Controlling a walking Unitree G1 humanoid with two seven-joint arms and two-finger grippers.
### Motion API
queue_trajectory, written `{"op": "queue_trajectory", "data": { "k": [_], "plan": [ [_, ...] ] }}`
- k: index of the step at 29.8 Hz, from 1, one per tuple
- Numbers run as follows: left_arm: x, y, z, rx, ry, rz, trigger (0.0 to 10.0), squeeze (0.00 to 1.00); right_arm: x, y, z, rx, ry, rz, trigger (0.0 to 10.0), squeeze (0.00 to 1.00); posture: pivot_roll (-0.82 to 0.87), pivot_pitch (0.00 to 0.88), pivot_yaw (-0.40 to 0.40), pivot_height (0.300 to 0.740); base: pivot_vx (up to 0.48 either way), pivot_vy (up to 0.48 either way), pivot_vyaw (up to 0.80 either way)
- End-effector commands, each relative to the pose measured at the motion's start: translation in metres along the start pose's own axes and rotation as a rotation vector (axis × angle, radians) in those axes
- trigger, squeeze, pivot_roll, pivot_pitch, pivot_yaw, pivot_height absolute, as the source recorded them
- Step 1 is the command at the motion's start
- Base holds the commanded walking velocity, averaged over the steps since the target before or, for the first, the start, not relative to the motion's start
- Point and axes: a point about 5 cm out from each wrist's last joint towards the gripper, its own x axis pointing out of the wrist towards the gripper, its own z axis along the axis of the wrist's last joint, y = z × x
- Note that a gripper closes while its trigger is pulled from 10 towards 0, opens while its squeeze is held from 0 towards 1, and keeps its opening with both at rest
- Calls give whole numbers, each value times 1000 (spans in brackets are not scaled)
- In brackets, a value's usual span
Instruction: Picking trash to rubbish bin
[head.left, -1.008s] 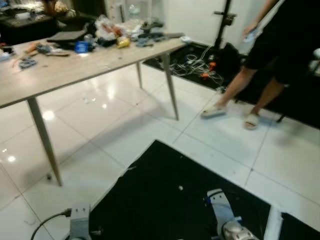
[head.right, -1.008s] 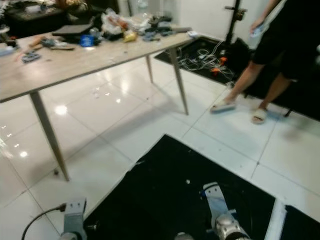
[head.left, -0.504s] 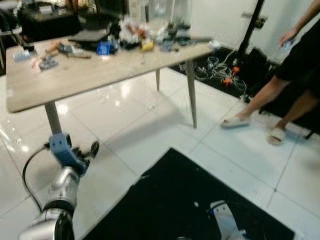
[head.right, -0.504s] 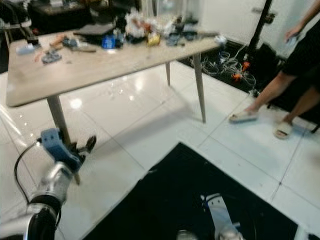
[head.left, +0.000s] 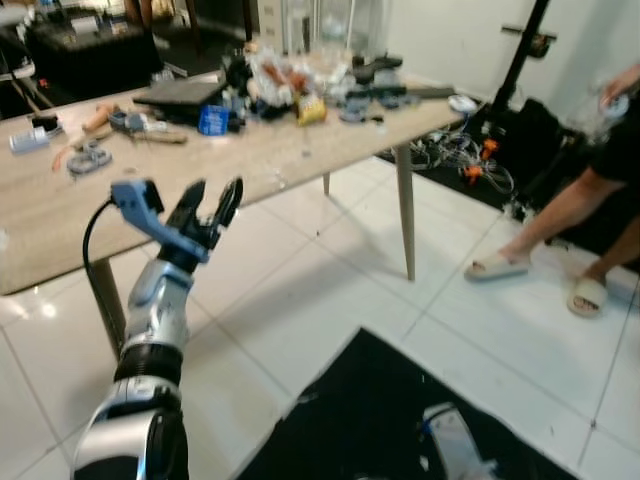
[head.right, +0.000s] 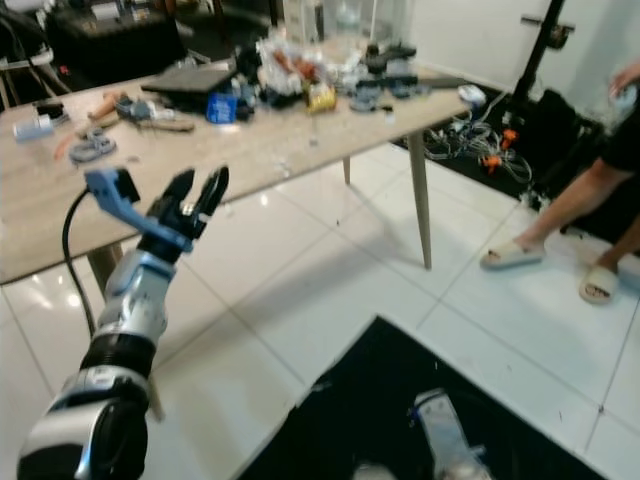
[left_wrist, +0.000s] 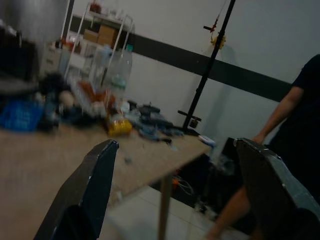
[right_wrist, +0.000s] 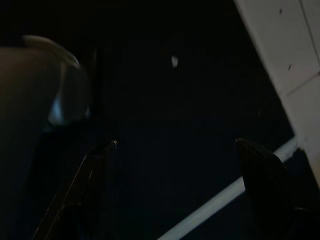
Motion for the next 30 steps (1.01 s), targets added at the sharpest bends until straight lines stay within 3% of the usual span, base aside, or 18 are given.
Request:
{"op": "queue_trajectory", "data": {
  "k": [1, 6, 11, 16, 20, 30],
  "plan": [
    [3, -3, -3, 65, 25, 45, 10000, 0, 0, 0, 1, -11, 0, 0, 10000, 0, -128, 21, 87, 740, 480, 0, 0],
    [3, 1, -1, 98, 35, 96, 10000, 0, 0, 1, 1, 12, -7, 26, 10000, 0, -131, 22, 90, 740, 480, 0, 0],
    [1, 6, 2, 166, 52, 140, 10000, 0, 0, 0, -3, 37, 1, 36, 10000, 0, -136, 28, 91, 740, 480, 0, 795],
    [3, 2, 1, 218, 69, 122, 10000, 0, 0, -2, -6, 24, 8, 16, 10000, 0, -136, 29, 89, 740, 480, 0, 711],
    [7, -5, -1, 290, 82, 122, 10000, 0, -1, -2, -8, 31, 14, 21, 10000, 0, -140, 31, 90, 740, 480, 0, 0],
    [12, -7, -1, 380, 109, 154, 10000, 0, -1, 0, -10, 25, 19, 29, 10000, 0, -147, 31, 94, 740, 480, 0, 0]
  ]
}}
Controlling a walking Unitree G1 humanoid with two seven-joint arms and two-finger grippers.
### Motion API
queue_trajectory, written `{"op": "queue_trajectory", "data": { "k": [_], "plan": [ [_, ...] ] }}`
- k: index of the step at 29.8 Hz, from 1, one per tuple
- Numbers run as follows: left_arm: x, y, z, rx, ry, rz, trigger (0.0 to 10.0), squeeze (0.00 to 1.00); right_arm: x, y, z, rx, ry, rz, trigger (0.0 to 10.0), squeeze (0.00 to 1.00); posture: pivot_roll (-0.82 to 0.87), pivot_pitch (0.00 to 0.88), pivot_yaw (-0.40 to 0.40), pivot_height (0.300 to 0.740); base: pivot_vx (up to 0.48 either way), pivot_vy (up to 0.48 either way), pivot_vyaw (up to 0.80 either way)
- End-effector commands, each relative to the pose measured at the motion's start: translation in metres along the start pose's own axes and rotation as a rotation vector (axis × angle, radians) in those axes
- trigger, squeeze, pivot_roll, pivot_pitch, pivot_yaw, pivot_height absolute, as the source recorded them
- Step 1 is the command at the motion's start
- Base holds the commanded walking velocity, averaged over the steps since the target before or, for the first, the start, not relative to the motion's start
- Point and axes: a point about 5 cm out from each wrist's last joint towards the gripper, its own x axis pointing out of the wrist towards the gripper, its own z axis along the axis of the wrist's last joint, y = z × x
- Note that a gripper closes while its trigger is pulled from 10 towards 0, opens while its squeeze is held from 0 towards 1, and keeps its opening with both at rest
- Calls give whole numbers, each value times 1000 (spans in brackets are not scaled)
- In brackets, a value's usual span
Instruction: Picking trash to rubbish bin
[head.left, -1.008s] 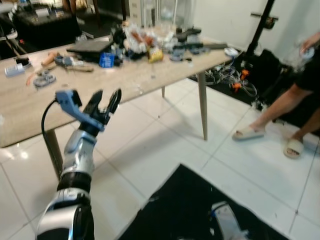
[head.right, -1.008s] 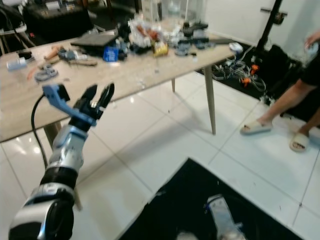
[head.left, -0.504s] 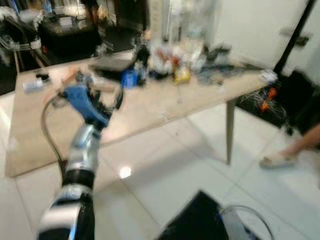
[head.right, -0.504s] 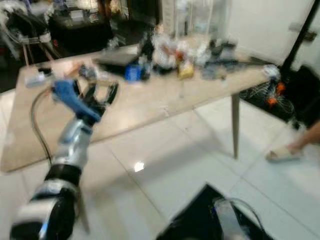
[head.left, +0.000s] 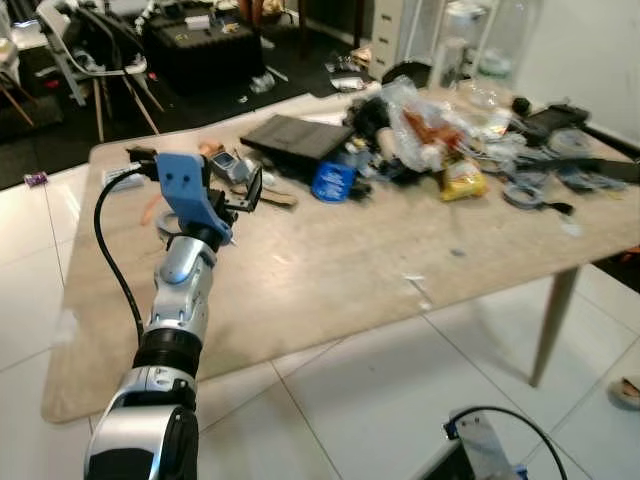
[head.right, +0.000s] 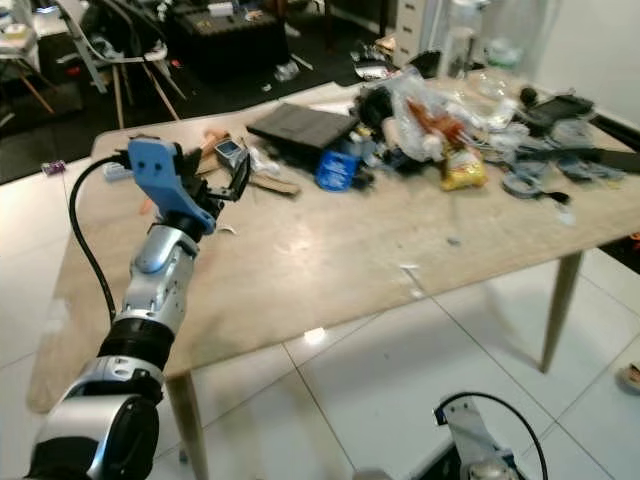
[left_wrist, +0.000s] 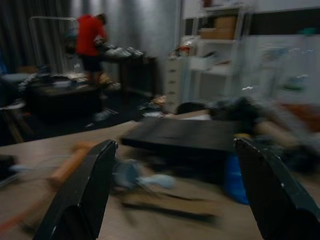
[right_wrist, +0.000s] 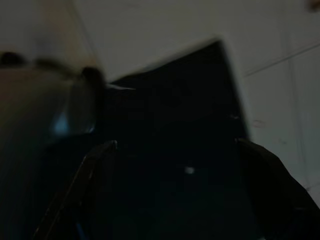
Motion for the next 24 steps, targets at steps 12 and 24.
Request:
{"op": "queue_trajectory", "data": {
  "k": [12, 24],
  "plan": [
    [6, -1, -11, 223, 160, 9, 10000, 0, -1, -2, -10, 5, 26, -8, 10000, 0, -167, 40, 102, 740, 105, 0, 0],
    [-12, 43, -41, 443, 577, 52, 10000, 0, -2, 0, -21, -12, 61, -5, 10000, 0, -166, 44, 109, 740, 0, 0, 0]
  ]
}}
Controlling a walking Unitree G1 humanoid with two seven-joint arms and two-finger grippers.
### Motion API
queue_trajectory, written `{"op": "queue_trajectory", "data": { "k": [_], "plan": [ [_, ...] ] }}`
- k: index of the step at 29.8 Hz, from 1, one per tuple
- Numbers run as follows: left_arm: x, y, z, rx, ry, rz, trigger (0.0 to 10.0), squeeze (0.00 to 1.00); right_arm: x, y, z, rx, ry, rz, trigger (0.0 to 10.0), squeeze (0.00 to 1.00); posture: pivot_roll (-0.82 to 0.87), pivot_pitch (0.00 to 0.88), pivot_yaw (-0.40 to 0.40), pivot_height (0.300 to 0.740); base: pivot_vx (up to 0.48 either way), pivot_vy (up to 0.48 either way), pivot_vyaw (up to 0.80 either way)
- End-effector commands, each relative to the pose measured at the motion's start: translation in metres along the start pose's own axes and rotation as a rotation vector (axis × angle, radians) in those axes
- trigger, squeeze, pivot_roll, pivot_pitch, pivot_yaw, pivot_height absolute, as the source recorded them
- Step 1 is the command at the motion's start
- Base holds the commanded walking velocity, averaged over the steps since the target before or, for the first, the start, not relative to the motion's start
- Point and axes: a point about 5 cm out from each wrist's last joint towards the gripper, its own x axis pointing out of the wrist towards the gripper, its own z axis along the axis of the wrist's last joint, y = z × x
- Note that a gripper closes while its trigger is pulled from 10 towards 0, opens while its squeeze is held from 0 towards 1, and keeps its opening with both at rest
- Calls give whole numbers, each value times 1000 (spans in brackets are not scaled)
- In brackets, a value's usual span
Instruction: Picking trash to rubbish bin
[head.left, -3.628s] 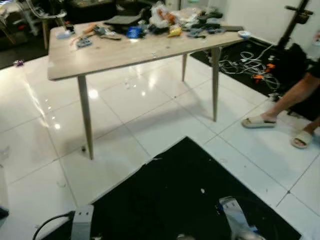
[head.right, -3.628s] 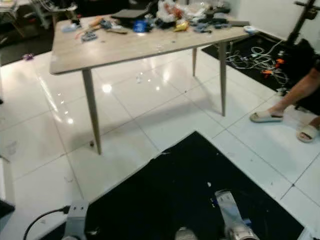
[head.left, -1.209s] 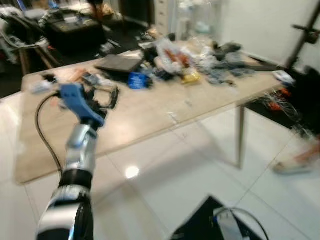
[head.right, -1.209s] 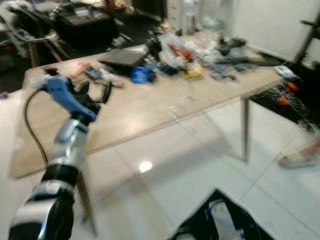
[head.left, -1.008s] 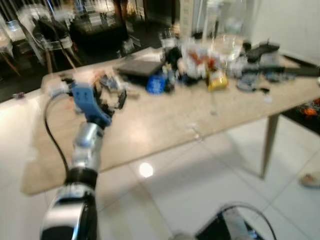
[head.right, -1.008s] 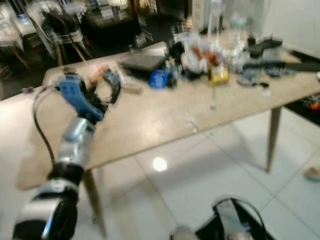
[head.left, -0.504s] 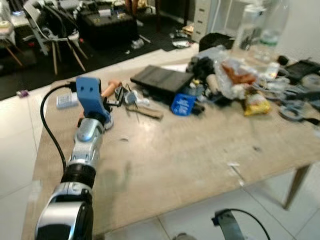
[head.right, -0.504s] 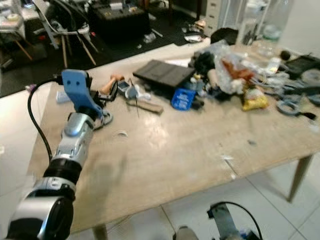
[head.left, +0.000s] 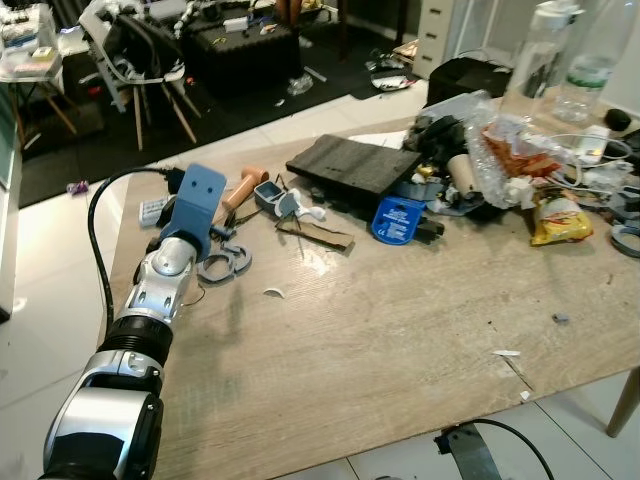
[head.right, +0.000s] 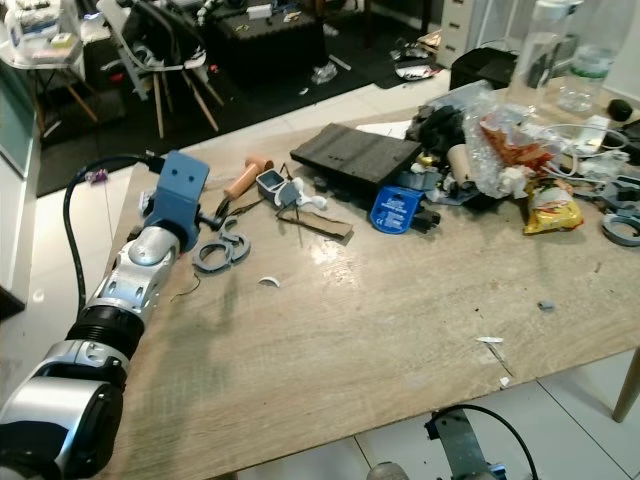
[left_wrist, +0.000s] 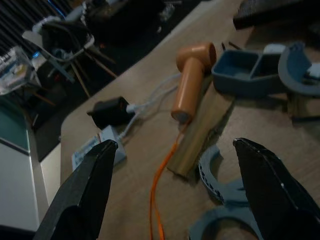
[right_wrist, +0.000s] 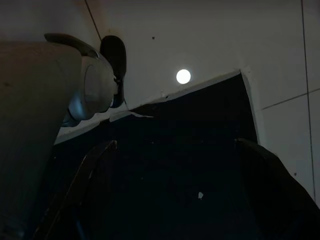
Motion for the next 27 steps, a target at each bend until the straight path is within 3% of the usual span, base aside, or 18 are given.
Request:
{"op": "queue_trajectory", "data": {
  "k": [1, 9, 10, 14, 26, 27],
  "plan": [
    [-1, 3, -15, -11, 103, -16, 10000, 0, 0, 6, -4, -8, 19, 11, 10000, 0, -167, 43, 109, 740, 0, 0, 0],
    [-2, -17, -33, -206, 220, -42, 10000, 0, 0, 8, -4, -15, 16, 12, 10000, 0, -177, 47, 115, 740, 0, 0, 0],
    [-3, -18, -36, -268, 231, -14, 10000, 0, 0, 8, -4, -16, 16, 10, 10000, 0, -179, 50, 115, 740, 0, 0, 0],
    [-5, -16, -44, -385, 255, 27, 10000, 0, 0, 7, -7, -17, 24, 6, 10000, 0, -187, 60, 118, 740, 0, 0, 0],
    [-15, -10, -74, -493, 380, 65, 10000, 0, -2, 6, -22, -11, 56, -1, 10000, 0, -201, 79, 124, 740, 0, 0, 0],
    [-16, -12, -76, -497, 390, 56, 9137, 0, -2, 5, -23, -11, 57, -2, 10000, 0, -201, 81, 124, 740, 0, 0, 0]
  ]
}}
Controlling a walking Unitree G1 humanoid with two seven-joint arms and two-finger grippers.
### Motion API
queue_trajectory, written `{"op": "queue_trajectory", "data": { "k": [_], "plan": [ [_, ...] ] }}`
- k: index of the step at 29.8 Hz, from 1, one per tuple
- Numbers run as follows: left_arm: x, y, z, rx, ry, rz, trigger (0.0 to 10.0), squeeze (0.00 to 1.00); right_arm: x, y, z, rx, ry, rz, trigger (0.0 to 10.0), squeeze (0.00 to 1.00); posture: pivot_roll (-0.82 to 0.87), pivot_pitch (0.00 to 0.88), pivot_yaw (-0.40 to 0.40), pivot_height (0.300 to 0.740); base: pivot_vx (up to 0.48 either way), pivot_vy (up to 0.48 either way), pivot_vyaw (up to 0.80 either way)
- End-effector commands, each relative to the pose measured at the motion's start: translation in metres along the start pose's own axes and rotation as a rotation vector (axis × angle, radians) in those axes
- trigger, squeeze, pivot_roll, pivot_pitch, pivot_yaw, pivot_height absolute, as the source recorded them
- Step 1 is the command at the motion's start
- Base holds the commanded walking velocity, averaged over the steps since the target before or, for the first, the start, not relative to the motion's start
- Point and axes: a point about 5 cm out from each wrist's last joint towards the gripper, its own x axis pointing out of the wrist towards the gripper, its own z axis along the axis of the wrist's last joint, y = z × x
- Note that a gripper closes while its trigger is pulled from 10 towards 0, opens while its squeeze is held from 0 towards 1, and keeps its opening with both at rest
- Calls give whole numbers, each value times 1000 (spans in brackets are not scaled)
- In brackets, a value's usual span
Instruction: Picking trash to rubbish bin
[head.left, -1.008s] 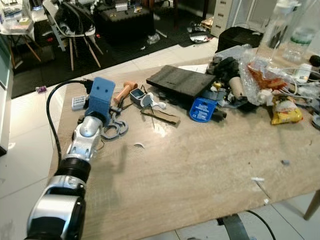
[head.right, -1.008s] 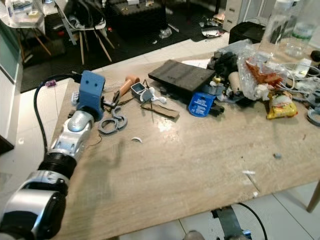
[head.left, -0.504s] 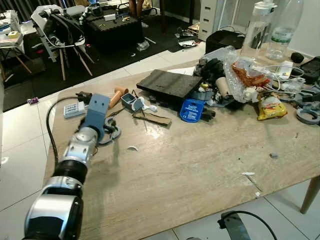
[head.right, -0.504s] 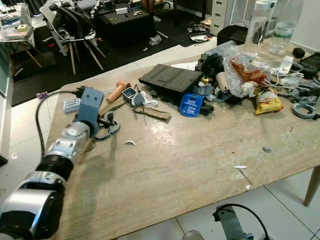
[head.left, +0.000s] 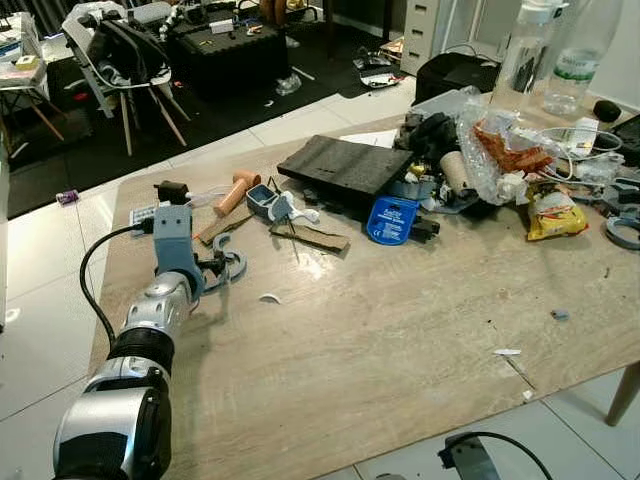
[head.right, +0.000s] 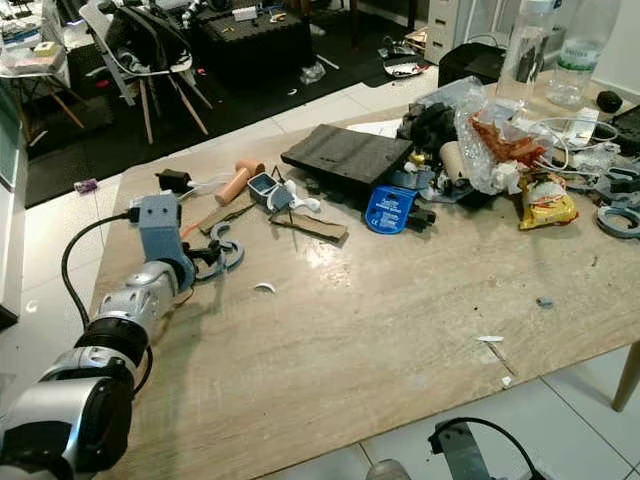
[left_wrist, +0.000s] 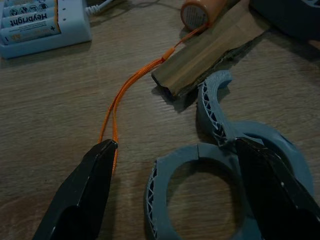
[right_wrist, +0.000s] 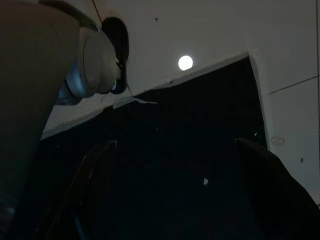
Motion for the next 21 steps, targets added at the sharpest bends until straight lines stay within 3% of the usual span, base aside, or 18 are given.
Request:
{"op": "queue_trajectory", "data": {
  "k": [1, 2, 3, 4, 12, 21],
  "plan": [
    [-2, 9, -21, -6, 103, 19, 9137, 0, 0, 3, -5, -4, 15, 5, 10000, 0, -201, 81, 124, 740, 0, 0, 0],
    [-3, 8, -26, -5, 122, 8, 706, 0, 0, 2, -5, -7, 15, 3, 10000, 0, -200, 83, 121, 740, 0, 0, 0],
    [-3, 8, -26, -5, 122, 8, 706, 0, 0, 2, -5, -7, 15, 3, 10000, 0, -200, 83, 121, 740, 0, 0, 0],
    [-3, 6, -31, -2, 139, -6, 0, 0, 0, 2, -4, -10, 13, 0, 10000, 0, -200, 83, 121, 740, 0, 0, 0],
    [-5, 5, -43, 4, 186, -49, 0, 0, 0, 0, -3, -16, 10, -4, 10000, 0, -196, 82, 118, 740, 0, 0, 0],
    [-9, 15, -49, 13, 214, -61, 0, 0, 0, 1, -1, -31, 8, 0, 10000, 0, -185, 81, 110, 740, 0, 0, 0]
  ]
}}
